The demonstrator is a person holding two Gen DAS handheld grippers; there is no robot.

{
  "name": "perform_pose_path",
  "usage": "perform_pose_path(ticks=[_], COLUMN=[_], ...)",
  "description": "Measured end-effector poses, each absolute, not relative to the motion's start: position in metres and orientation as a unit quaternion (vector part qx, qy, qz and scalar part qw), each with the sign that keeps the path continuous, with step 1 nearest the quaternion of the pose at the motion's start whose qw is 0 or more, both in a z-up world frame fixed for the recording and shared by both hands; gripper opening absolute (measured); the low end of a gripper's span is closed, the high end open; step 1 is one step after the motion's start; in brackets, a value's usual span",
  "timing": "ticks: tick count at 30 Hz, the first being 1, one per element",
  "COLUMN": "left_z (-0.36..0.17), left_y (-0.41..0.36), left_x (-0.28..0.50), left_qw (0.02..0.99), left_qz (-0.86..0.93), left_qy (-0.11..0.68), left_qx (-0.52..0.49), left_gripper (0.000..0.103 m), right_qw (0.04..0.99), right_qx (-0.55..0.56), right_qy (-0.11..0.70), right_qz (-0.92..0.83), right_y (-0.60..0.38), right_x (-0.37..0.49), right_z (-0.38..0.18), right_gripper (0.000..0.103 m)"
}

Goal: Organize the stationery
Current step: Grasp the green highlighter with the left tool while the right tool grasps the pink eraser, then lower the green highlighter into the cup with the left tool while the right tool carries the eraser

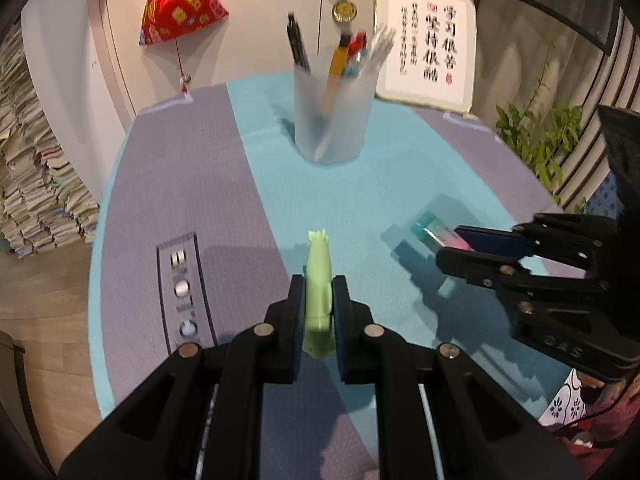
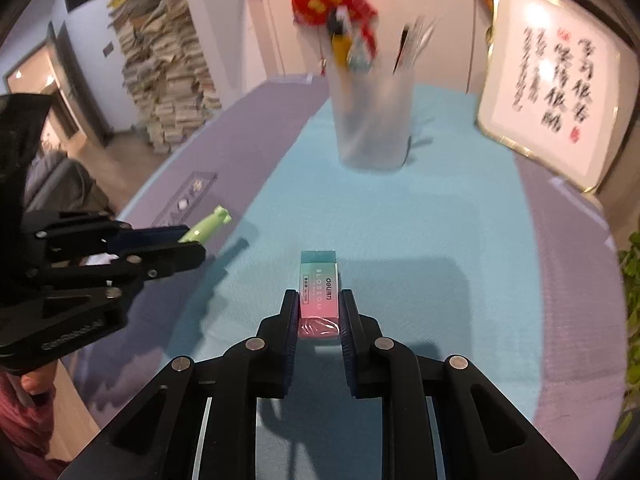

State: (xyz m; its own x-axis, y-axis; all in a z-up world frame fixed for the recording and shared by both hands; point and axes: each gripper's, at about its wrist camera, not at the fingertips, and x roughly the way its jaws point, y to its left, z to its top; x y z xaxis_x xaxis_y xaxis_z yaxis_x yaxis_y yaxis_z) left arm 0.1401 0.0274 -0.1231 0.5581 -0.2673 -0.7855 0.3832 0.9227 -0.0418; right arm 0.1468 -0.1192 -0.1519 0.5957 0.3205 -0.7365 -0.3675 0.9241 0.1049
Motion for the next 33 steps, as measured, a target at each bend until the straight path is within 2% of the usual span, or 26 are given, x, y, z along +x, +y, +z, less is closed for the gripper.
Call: perform_pose_path(ticks=[11, 17, 23, 33], left_z=[-0.045, -0.019, -0.015, -0.039], left_y=[0.004, -0.01, -0.022, -0.024], left_x=[0.18, 0.221, 0.247, 0.273], left_qw=[0.914, 0.921, 0.923, 0.915], left_qz=[-0.197, -0.197, -0.206, -0.207], left_qy=[0.35, 0.334, 0.322, 0.345], left_qx=[0.053, 0.041, 0.031, 0.024], left_gripper=[0.012, 0.012, 0.012, 0.012], right_qw=[0.918, 0.925, 0.934, 0.939], right_qx=[0.022, 0.035, 0.047, 0.072], right_qy=[0.362, 0.348, 0.327, 0.31], right_qz=[0.159, 0.149, 0.137, 0.131], right_y=[-0.155, -0.166, -0.177, -0.187], right_x=[0.15, 0.154, 0.161, 0.182], right_z=[-0.113, -0.104, -0.089, -0.076], right_gripper=[0.021, 0.02, 0.02, 0.02])
